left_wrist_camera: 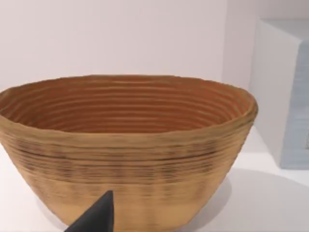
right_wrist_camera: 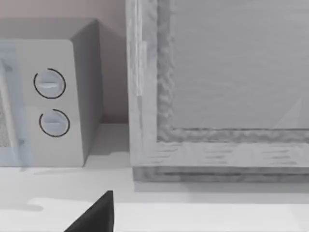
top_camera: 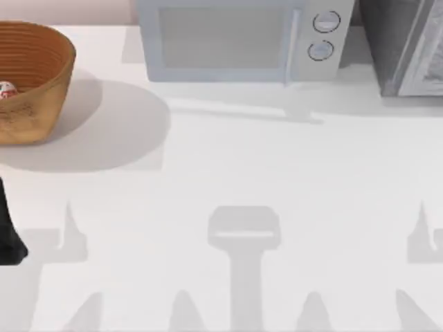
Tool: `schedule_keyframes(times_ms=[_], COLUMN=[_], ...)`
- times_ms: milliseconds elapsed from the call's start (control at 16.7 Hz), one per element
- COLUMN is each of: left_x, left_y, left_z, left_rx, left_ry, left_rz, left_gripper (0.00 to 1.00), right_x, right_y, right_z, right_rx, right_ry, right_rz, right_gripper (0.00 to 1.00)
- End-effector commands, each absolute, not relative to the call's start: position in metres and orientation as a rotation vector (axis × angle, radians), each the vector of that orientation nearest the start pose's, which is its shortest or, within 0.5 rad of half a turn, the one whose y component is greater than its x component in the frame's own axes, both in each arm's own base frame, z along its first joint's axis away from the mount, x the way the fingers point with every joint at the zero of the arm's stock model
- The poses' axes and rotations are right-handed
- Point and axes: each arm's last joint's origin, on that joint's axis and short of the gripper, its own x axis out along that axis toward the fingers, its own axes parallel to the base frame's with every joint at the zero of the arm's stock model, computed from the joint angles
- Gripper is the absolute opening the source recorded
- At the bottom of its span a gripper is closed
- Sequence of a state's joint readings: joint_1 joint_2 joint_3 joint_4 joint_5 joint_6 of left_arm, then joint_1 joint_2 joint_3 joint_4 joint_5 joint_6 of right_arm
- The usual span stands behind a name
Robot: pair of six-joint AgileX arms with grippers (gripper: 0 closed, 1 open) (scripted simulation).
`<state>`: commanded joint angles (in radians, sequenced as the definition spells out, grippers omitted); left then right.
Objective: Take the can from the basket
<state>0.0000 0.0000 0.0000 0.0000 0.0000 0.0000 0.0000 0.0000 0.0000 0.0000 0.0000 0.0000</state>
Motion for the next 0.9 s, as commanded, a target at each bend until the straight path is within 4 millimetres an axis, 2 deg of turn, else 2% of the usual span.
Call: schedule_keyframes(times_ms=[240,540,720,900], left_x=[0.106,0.115,0.136,0.172], left_y=[-0.001,0.001,0.002,0.005], left_z=[0.165,0.202,0.235,0.265], left_rx=[0.000,-0.001,-0.001,-0.004], left_ry=[0.018,0.180,0.345,0.544], left_rz=[0.002,0.006,0.003,-0.001], left_gripper=[1.00,1.00,1.00,1.00], right_x=[0.106,0.106,0.106,0.106], right_y=[-0.001,-0.001,-0.001,-0.001], right_z=[0.160,0.160,0.160,0.160], right_rx=[0.000,0.000,0.000,0.000], right_ry=[0.000,0.000,0.000,0.000], right_rz=[0.000,0.000,0.000,0.000], right_gripper=[1.00,1.00,1.00,1.00])
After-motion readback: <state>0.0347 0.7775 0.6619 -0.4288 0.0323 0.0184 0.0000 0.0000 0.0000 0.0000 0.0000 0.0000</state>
